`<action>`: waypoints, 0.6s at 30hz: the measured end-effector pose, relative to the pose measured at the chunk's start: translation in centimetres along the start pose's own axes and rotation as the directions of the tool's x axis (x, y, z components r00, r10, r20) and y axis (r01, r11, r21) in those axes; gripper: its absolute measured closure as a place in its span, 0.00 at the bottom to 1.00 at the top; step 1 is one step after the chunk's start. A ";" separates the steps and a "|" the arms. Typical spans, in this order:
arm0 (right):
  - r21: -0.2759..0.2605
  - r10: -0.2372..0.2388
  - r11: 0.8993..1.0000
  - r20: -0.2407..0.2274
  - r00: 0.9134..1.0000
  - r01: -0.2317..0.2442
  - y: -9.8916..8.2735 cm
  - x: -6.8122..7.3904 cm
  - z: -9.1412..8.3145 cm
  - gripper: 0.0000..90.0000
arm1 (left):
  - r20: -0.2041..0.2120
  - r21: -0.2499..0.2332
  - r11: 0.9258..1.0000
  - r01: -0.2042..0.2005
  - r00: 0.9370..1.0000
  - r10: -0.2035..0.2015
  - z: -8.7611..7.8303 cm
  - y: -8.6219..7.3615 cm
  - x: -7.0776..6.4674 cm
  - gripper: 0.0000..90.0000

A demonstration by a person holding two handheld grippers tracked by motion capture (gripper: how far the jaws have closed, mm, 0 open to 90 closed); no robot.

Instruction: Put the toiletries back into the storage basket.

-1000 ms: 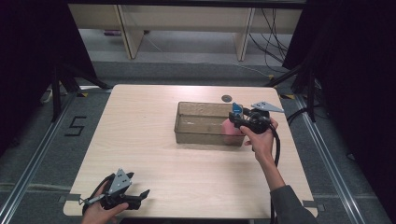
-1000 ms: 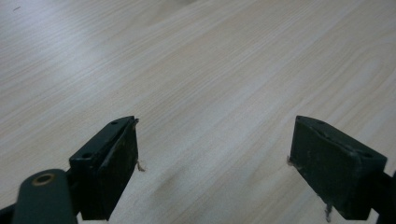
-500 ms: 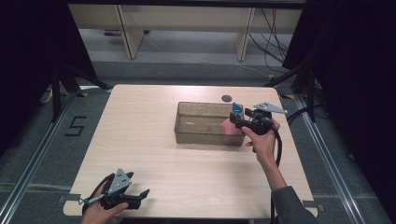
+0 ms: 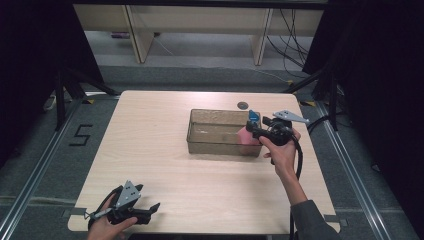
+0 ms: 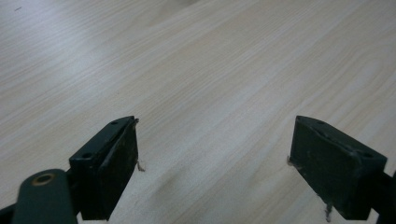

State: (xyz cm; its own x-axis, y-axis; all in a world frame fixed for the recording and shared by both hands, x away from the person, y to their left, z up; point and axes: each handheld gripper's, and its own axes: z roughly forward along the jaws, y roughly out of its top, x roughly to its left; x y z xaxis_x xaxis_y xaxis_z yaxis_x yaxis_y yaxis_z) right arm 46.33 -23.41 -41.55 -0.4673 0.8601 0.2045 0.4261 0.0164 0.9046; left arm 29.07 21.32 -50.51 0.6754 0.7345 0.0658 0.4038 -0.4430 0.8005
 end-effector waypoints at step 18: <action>0.003 -0.002 1.000 0.004 1.000 0.002 -0.3 0.4 -0.5 0.30 | -0.008 0.009 1.000 -0.012 1.000 0.012 -0.1 0.1 0.1 0.17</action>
State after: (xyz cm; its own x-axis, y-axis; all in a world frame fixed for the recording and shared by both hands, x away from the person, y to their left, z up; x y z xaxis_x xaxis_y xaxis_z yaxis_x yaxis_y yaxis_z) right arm 45.68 -23.35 -41.53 -0.4652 0.8620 0.2015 0.4273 0.0193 0.9039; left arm 29.09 21.43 -50.39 0.6755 0.7330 0.0801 0.4012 -0.4565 0.7942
